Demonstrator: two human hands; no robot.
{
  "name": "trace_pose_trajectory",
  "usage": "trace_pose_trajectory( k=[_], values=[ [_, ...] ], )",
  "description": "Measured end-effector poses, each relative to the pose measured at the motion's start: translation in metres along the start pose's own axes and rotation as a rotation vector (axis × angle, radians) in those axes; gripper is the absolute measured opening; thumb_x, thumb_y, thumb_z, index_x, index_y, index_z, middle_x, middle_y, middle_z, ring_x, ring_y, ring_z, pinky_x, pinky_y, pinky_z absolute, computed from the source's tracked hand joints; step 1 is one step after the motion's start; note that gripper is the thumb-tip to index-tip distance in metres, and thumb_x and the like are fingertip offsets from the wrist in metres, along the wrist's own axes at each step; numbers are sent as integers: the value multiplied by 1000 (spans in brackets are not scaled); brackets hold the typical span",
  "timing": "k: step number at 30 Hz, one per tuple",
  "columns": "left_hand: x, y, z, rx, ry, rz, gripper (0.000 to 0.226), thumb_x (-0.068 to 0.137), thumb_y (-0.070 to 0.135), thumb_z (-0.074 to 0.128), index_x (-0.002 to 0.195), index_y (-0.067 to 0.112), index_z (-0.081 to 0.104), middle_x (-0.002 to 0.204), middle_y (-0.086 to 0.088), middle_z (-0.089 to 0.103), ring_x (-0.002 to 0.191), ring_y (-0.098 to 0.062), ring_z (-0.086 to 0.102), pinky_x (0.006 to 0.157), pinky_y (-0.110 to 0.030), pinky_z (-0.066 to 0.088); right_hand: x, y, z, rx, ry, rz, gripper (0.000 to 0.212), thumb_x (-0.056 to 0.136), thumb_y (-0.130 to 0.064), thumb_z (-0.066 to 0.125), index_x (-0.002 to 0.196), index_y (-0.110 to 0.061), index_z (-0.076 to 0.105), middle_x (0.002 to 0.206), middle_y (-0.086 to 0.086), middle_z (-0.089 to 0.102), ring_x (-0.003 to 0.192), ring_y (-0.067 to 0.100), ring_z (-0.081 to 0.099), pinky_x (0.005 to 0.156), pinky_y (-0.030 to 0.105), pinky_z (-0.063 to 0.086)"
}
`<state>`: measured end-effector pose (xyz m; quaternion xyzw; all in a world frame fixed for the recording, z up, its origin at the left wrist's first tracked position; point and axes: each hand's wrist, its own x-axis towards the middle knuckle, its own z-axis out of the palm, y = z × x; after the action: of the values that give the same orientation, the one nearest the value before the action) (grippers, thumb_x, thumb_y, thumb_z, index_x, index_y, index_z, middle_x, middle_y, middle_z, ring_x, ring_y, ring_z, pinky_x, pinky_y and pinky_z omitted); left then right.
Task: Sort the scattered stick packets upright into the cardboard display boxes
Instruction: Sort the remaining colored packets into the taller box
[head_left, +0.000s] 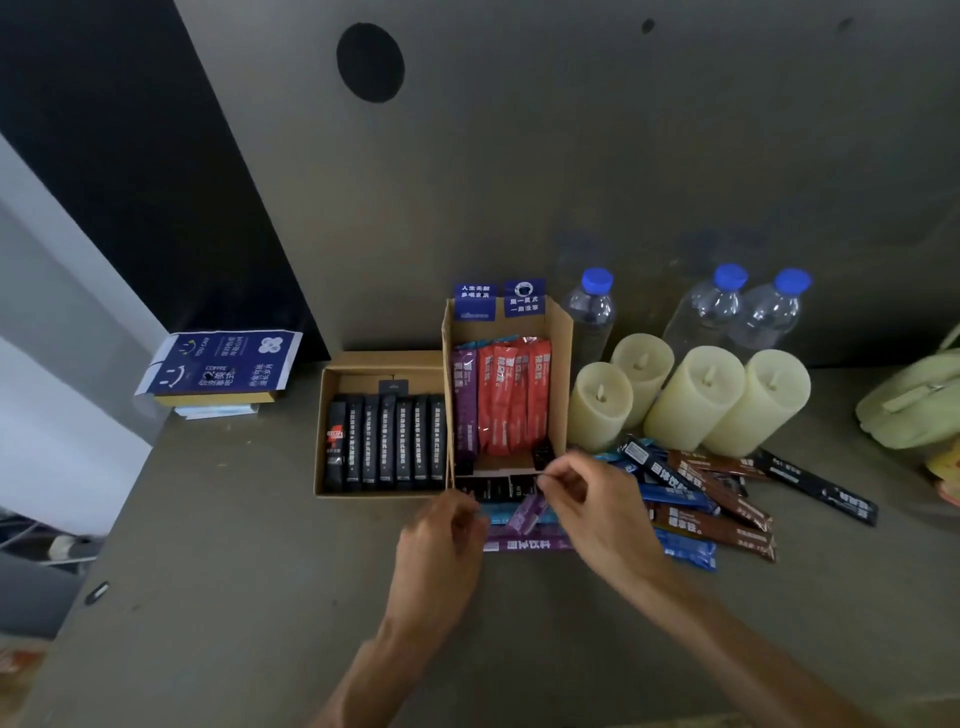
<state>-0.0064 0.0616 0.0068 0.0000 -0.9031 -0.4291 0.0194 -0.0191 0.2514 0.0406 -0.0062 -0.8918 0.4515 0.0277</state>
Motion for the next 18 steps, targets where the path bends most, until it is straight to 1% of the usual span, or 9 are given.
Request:
trace_pose_trajectory(
  k=[2,5,6,9,12,13,15,17,18],
  values=[
    [-10,-2,16,47,-64,16,7,88,25,71,90,30,66,80,18,65,69,3,59,63,-14,43,-17,17,-9,-20,2,61,8,93,-14,68,87,-18,70,74,-13,66,69,-1,62,60,10,46],
    [-12,1,34,96,-101,10,10,88,33,71,95,30,65,83,18,59,69,0,55,59,-9,37,-34,39,-14,-36,-5,138,12,94,-15,67,86,-24,68,75,-12,66,67,-1,64,59,12,46],
    [-10,3,39,111,-98,-10,12,87,36,71,94,28,64,82,17,57,70,-3,55,58,-11,36,-38,44,-14,-40,-13,163,12,94,-17,66,85,-25,67,75,-12,66,66,0,64,59,14,47],
    [-4,6,53,164,-82,-70,22,83,44,71,84,24,61,74,11,59,70,-13,58,59,-26,39,-50,57,-12,-40,-11,224,12,95,-18,65,84,-22,68,74,-9,67,64,3,65,60,18,49],
    [-2,10,58,159,-60,-107,21,85,42,71,80,24,60,66,10,57,62,-11,53,56,-27,34,-58,62,-9,-7,-32,258,13,95,-19,65,84,-25,68,77,-8,69,64,4,65,64,23,55],
    [-4,10,57,154,-63,-110,19,85,40,70,80,24,60,65,11,58,60,-10,52,55,-25,33,-60,62,-8,10,-38,278,13,95,-18,65,85,-24,69,78,-7,70,63,5,65,63,23,55],
    [-9,9,53,141,-85,-112,16,85,37,70,81,24,61,65,10,60,60,-7,53,53,-24,34,-62,62,-9,83,-37,337,13,97,-16,63,86,-20,70,78,-3,71,59,9,67,58,20,53],
    [-19,5,48,125,-121,-109,16,83,38,71,81,25,63,65,10,62,61,-6,56,56,-24,40,-61,61,-8,203,-44,423,14,99,-15,60,90,-17,70,82,1,73,60,16,71,52,19,50],
    [-25,2,45,117,-143,-107,16,82,39,73,80,26,63,64,10,62,60,-5,56,57,-21,41,-60,60,-8,292,-52,481,14,100,-15,57,94,-15,70,86,3,75,62,20,72,50,21,48]
  ],
)
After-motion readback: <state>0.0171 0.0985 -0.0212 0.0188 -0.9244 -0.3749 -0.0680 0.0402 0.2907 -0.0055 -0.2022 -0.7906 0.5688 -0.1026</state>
